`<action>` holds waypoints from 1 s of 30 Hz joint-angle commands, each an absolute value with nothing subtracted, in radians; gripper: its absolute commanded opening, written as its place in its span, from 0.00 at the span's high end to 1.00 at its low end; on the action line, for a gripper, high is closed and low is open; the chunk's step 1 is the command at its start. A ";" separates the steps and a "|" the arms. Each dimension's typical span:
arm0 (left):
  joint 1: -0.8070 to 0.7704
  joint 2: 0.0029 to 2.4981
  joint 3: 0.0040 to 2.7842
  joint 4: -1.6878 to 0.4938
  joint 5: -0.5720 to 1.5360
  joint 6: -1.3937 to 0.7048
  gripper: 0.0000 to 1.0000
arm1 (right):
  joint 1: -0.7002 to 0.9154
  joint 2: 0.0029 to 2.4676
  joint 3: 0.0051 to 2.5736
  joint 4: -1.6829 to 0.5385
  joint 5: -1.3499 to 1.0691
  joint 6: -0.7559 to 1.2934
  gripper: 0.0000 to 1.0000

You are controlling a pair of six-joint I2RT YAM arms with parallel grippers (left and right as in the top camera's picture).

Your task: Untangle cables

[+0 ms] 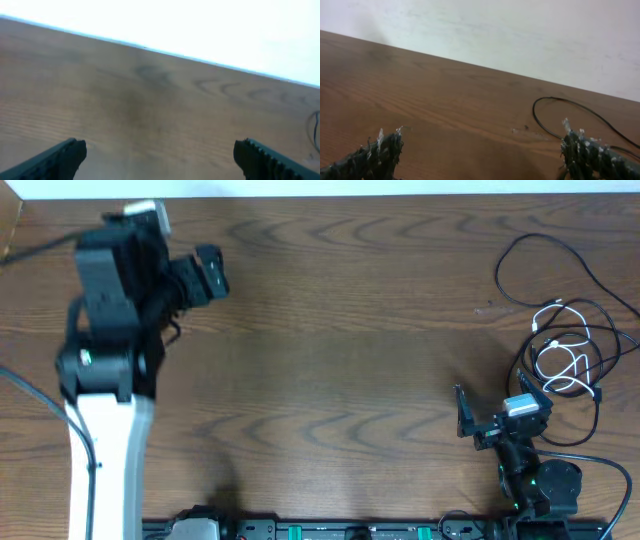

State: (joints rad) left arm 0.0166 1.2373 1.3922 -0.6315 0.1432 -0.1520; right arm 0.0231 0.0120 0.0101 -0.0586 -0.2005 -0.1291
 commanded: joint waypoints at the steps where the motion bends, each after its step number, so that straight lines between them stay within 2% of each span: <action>1: 0.014 1.109 1.222 -0.543 0.130 -0.130 0.00 | 0.026 0.005 0.006 -0.059 -0.190 -0.136 0.01; 9: 0.014 0.783 0.789 -0.199 0.202 0.039 0.00 | 0.026 0.005 0.006 -0.059 -0.190 -0.136 0.01; 14: 0.014 0.605 0.570 -0.046 0.200 0.067 0.00 | 0.026 0.005 0.006 -0.059 -0.190 -0.136 0.01; 30: 0.014 0.066 0.028 0.118 0.189 0.109 0.00 | 0.026 0.005 0.006 -0.059 -0.190 -0.136 0.01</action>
